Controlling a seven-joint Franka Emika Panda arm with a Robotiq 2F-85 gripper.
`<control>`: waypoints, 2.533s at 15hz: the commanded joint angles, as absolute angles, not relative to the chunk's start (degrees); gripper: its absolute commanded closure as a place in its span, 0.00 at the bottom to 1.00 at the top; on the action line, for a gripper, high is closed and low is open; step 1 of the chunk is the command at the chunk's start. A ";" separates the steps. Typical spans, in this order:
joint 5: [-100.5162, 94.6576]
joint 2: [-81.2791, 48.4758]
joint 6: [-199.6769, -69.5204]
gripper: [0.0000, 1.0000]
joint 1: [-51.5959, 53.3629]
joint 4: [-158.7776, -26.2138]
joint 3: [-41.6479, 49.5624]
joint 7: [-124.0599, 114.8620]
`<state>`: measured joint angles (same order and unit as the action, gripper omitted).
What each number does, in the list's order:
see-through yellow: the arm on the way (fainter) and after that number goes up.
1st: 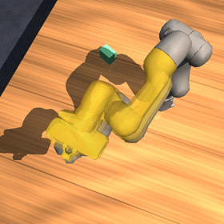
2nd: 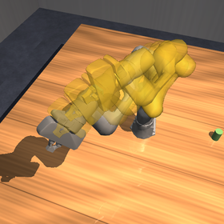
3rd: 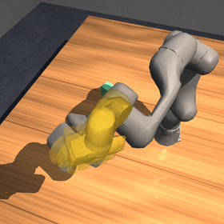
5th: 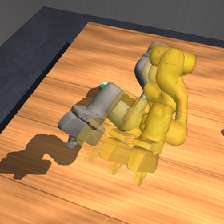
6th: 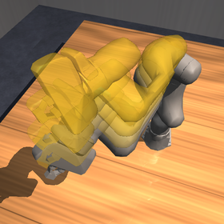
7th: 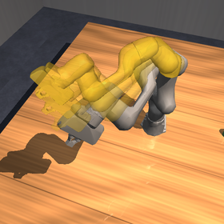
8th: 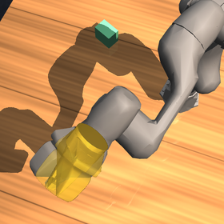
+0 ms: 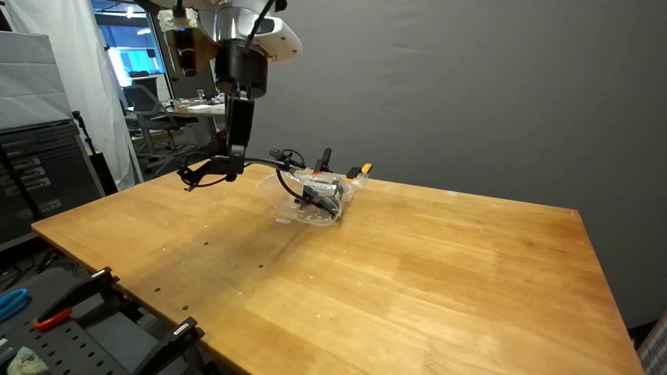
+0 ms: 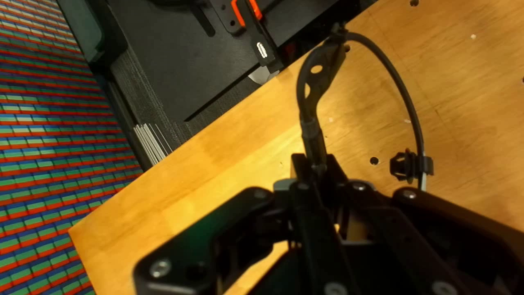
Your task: Remove the cable from the plastic
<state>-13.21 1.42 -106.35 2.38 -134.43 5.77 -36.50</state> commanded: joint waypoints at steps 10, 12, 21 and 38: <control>3.50 11.35 -87.44 0.97 0.78 -128.04 2.41 -13.81; 6.13 11.98 -84.23 0.97 1.18 -126.45 1.68 -9.33; 26.80 10.68 -82.15 0.97 2.86 -121.05 0.66 3.74; 32.65 7.17 -107.34 0.97 6.77 -113.81 -9.43 -17.84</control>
<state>37.53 5.51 -101.68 6.44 -113.34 -8.87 -13.19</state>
